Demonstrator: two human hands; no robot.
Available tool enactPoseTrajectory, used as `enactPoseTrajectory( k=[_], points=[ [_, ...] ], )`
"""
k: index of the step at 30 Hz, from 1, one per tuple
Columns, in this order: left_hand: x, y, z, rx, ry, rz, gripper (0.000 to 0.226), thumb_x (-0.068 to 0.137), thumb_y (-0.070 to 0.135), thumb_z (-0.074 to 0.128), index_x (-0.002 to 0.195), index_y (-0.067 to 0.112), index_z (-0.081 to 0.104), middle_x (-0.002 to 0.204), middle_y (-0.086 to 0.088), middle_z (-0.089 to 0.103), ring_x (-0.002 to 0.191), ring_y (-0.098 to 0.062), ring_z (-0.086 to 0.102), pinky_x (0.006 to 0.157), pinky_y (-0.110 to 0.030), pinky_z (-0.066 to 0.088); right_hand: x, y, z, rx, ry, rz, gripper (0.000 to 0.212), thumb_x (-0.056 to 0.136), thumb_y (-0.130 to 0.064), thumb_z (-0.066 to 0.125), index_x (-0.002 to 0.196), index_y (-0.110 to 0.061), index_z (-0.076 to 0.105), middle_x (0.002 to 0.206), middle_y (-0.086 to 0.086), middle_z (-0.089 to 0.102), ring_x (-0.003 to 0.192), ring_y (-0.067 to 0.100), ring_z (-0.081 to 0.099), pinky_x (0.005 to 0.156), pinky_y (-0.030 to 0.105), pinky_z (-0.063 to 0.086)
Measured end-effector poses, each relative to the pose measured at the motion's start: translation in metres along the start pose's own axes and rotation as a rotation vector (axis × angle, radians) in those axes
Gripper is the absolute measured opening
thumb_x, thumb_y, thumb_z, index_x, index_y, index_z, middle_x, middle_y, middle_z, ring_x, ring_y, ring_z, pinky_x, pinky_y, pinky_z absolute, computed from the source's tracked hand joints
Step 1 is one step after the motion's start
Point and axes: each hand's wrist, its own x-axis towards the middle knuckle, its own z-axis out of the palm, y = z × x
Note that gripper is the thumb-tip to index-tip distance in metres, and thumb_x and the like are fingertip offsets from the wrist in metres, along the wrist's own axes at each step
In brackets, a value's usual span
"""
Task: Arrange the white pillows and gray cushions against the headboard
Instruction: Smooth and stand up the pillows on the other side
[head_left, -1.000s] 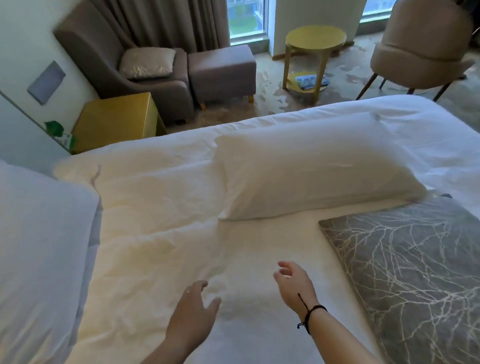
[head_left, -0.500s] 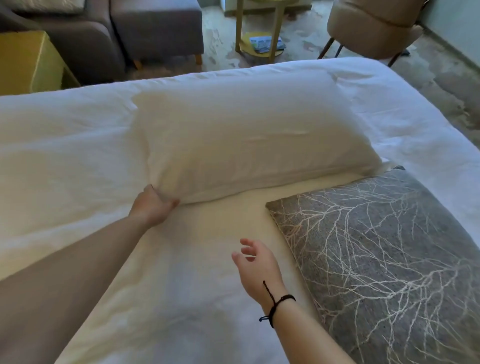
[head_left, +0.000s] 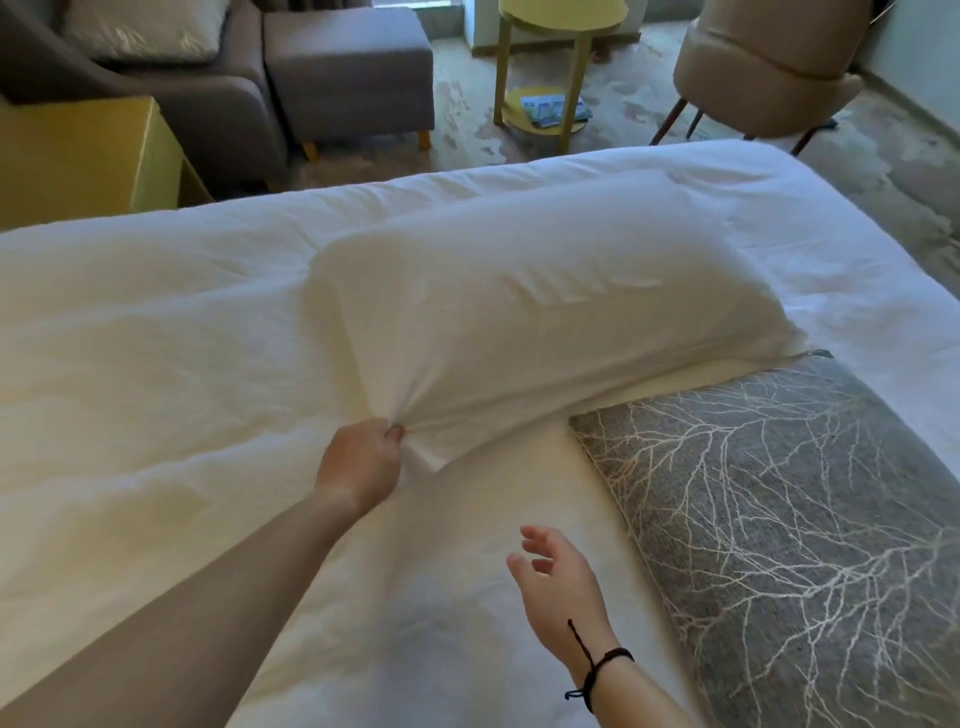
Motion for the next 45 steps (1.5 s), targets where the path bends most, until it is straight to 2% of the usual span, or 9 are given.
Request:
enactPoseTrajectory(
  k=[8,19,21,24,28,33,36,41,45],
  points=[
    [-0.19,0.025,-0.029,-0.222,-0.054,0.019,0.038,0.095,0.027,0.052,0.059,0.02,0.043,0.063,-0.005,0.061,0.06,-0.029,0.054,0.055,-0.033,0.027,-0.084,-0.027,-0.009,-0.104,0.012,-0.073,0.042,0.089,-0.034,0.064,0.129,-0.032,0.052,0.12,-0.02,0.055,0.11,0.004,0.053,0.09,0.028,0.046],
    [-0.283,-0.152,-0.111,0.157,0.03,-0.394,0.041,0.098,0.042,0.044,0.069,0.017,0.057,0.078,-0.012,0.065,0.077,-0.037,0.06,0.065,-0.041,0.048,-0.158,0.011,0.021,-0.612,-0.136,-0.348,0.057,0.09,-0.04,0.059,0.142,-0.031,0.037,0.154,-0.005,0.033,0.138,0.015,0.033,0.109,0.031,0.033],
    [-0.279,-0.144,-0.103,0.214,0.151,-0.34,0.026,0.093,0.038,0.056,0.094,0.014,0.065,0.101,-0.019,0.067,0.092,-0.04,0.061,0.075,-0.046,0.049,-0.145,0.017,0.021,-0.784,-0.11,-0.463,0.067,0.088,-0.041,0.061,0.146,-0.032,0.028,0.161,-0.004,0.016,0.146,0.019,0.02,0.115,0.036,0.025],
    [-0.269,-0.111,-0.074,0.288,0.203,-0.145,0.079,0.076,0.044,0.075,0.14,0.008,0.045,0.144,-0.029,0.042,0.13,-0.045,0.042,0.105,-0.053,0.035,-0.111,0.025,0.011,-1.014,-0.077,-0.564,0.088,0.083,-0.035,0.065,0.152,-0.034,0.01,0.163,-0.004,-0.005,0.15,0.022,0.0,0.12,0.045,0.007],
    [-0.251,-0.061,-0.014,0.401,0.093,0.218,0.116,0.062,0.057,0.079,0.155,0.02,0.021,0.163,-0.015,0.012,0.148,-0.042,0.011,0.117,-0.059,0.013,-0.059,0.028,-0.01,-1.201,-0.035,-0.636,0.111,0.075,-0.014,0.065,0.152,-0.039,-0.011,0.162,-0.005,-0.018,0.149,0.022,-0.015,0.119,0.052,-0.004],
    [-0.213,-0.041,0.024,0.58,0.085,0.181,0.109,0.077,0.036,0.071,0.156,0.024,-0.002,0.163,-0.015,-0.011,0.145,-0.047,-0.015,0.113,-0.068,-0.002,-0.011,0.017,-0.026,-1.339,0.059,-0.864,0.111,0.07,-0.01,0.067,0.154,-0.035,0.0,0.164,-0.003,-0.003,0.15,0.021,0.0,0.118,0.057,0.001],
    [-0.193,-0.045,0.025,0.578,0.179,0.196,0.091,0.085,0.02,0.066,0.156,0.025,0.009,0.163,-0.017,0.002,0.146,-0.049,-0.002,0.113,-0.07,0.002,0.014,0.002,-0.027,-1.308,0.144,-0.966,0.106,0.073,-0.014,0.069,0.155,-0.031,0.004,0.164,-0.002,0.0,0.15,0.02,0.004,0.118,0.057,0.001],
    [-0.159,-0.042,0.01,0.602,0.142,0.193,0.064,0.092,0.033,0.05,0.153,0.03,0.029,0.158,-0.02,0.026,0.141,-0.051,0.022,0.105,-0.074,0.013,0.047,-0.028,-0.031,-1.347,0.187,-1.009,0.104,0.071,-0.029,0.071,0.155,-0.029,0.009,0.164,0.001,0.005,0.15,0.023,0.008,0.118,0.056,0.001],
    [-0.139,-0.026,-0.007,0.606,0.156,0.188,0.038,0.082,0.025,0.065,0.12,0.025,0.062,0.126,-0.012,0.061,0.117,-0.04,0.052,0.095,-0.067,0.036,0.054,-0.045,-0.03,-1.372,0.247,-1.112,0.052,0.082,-0.01,0.049,0.134,-0.011,0.054,0.14,0.012,0.054,0.131,0.031,0.048,0.11,0.055,0.032]
  ],
)
